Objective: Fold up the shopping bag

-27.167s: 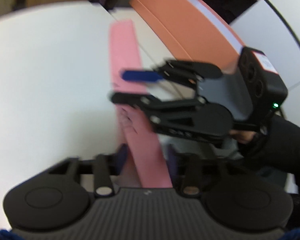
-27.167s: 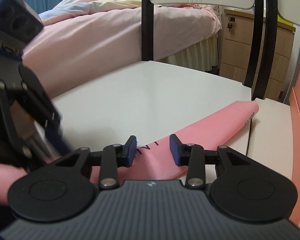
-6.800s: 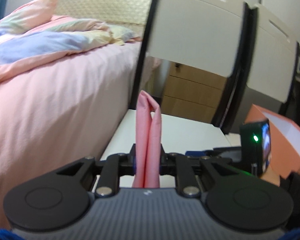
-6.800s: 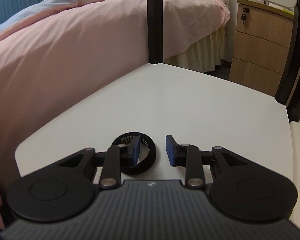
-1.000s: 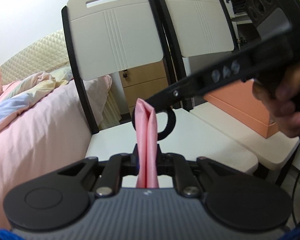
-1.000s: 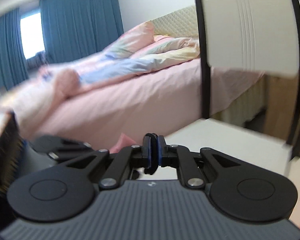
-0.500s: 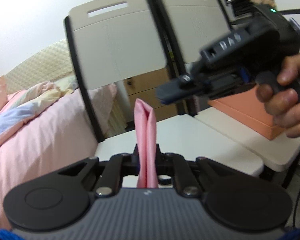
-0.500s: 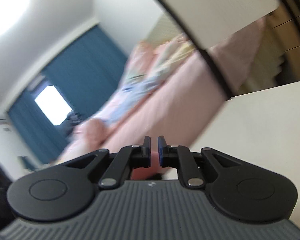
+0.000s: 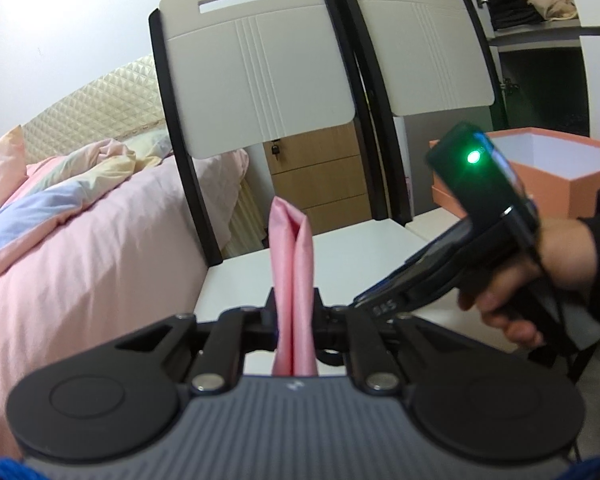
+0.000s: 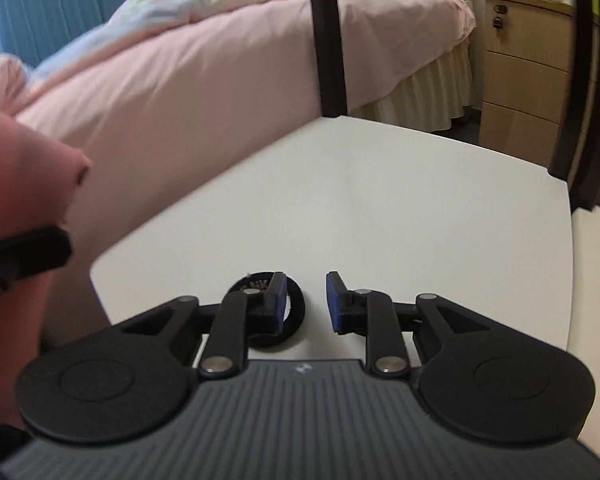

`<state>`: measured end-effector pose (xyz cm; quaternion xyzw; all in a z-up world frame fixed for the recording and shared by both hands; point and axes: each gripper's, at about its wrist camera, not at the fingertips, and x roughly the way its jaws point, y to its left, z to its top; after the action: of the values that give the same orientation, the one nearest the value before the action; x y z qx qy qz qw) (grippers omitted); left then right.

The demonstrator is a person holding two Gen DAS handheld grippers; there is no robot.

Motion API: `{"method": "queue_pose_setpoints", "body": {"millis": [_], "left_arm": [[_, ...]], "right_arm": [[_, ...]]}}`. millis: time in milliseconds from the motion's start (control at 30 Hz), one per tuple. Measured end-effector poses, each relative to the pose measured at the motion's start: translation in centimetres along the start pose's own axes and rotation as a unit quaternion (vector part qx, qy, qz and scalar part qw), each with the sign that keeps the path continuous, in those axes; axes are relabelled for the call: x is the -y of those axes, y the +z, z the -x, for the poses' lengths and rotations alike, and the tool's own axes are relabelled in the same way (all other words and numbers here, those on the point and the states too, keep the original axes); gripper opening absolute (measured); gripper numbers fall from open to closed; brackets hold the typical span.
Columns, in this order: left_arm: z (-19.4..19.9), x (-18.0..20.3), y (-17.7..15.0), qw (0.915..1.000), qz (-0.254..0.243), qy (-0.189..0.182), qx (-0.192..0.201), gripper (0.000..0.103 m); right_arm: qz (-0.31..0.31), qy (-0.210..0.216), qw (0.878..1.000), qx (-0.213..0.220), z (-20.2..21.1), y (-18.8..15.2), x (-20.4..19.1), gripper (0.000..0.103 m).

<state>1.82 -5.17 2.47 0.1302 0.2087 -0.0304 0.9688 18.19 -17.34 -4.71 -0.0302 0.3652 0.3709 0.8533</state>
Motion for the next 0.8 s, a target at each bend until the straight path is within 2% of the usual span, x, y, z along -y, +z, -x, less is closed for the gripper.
{"method": "queue_pose_setpoints", "body": {"millis": [267, 300, 333, 400, 500, 633, 800], "left_arm": [[-0.6, -0.5, -0.2, 0.9997, 0.015, -0.008, -0.02, 0.014], [-0.6, -0.4, -0.2, 0.9996, 0.014, -0.009, -0.021, 0.014], [-0.6, -0.4, -0.2, 0.9996, 0.014, -0.01, -0.022, 0.014], [-0.7, -0.4, -0.3, 0.9996, 0.013, -0.012, -0.023, 0.015], [-0.8, -0.5, -0.3, 0.9995, 0.013, -0.013, -0.025, 0.015], [-0.7, -0.8, -0.3, 0.9992, 0.025, -0.021, -0.022, 0.014], [-0.5, -0.7, -0.2, 0.9993, 0.025, -0.025, -0.015, 0.014]], "right_arm": [[0.024, 0.002, 1.0, -0.011, -1.4, -0.3, -0.2, 0.023], [0.016, 0.012, 1.0, -0.013, -1.4, -0.2, 0.0, 0.014], [0.008, 0.022, 1.0, -0.014, -1.3, -0.2, 0.2, 0.01], [-0.008, 0.041, 0.999, -0.01, -1.0, 0.0, 0.6, 0.01], [-0.05, 0.081, 0.995, 0.018, 0.4, 0.5, 1.3, 0.01], [-0.092, 0.128, 0.986, 0.053, 2.8, 1.2, 1.8, 0.01], [-0.116, 0.181, 0.973, 0.082, 5.3, 1.6, 1.8, 0.01]]}}
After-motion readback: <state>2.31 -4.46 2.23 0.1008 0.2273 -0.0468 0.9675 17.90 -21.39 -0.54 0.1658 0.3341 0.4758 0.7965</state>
